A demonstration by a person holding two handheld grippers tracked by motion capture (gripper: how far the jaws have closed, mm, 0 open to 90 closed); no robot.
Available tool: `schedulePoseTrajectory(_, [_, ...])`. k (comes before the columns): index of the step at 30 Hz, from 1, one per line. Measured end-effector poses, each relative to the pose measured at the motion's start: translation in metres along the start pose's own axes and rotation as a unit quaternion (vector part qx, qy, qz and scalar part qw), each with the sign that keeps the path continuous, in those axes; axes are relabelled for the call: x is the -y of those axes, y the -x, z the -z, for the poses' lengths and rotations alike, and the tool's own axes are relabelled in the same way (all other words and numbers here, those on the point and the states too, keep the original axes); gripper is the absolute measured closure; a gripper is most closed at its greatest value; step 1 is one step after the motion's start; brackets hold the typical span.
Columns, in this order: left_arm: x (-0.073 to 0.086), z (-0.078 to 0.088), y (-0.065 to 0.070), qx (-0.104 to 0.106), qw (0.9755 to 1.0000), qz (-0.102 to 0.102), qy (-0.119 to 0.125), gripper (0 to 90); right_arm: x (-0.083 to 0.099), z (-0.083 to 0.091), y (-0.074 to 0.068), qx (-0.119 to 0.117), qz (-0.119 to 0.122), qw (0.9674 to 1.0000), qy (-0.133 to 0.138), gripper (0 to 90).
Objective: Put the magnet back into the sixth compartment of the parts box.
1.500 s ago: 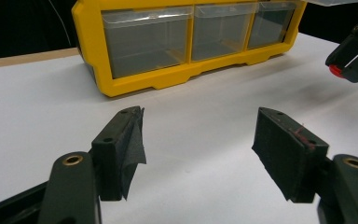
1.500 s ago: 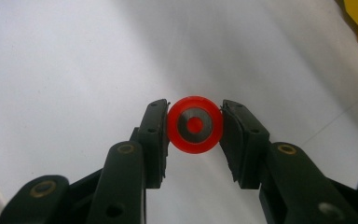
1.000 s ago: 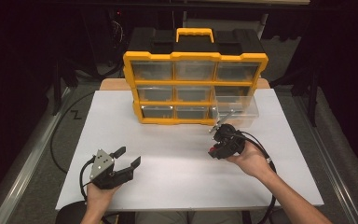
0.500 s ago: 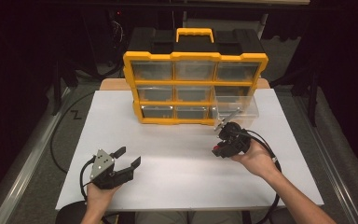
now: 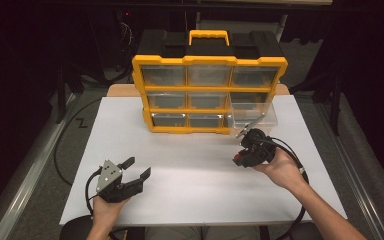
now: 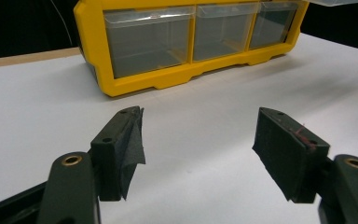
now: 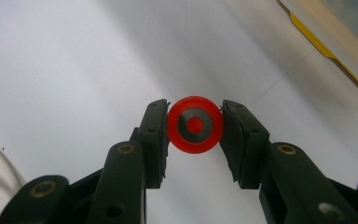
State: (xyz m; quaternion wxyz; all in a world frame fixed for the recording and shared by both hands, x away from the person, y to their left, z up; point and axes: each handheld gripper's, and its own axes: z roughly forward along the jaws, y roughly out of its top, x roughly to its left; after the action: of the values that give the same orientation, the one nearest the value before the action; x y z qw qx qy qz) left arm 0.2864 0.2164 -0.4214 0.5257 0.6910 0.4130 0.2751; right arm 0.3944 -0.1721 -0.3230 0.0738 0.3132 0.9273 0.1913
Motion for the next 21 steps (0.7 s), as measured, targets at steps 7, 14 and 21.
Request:
schedulePoseTrajectory(7, [0.0,0.0,0.0,0.0,1.0,0.0,0.0,32.8,0.003,0.006,0.002,0.002,-0.002,1.0,0.002,64.6])
schedulePoseTrajectory(14, [0.0,0.0,0.0,0.0,1.0,0.0,0.0,32.8,0.003,0.016,0.004,0.006,-0.001,1.0,0.008,64.6])
schedulePoseTrajectory(21, [0.0,0.0,0.0,0.0,1.0,0.0,0.0,32.9,0.002,0.024,0.005,0.006,-0.006,0.9999,0.011,64.6])
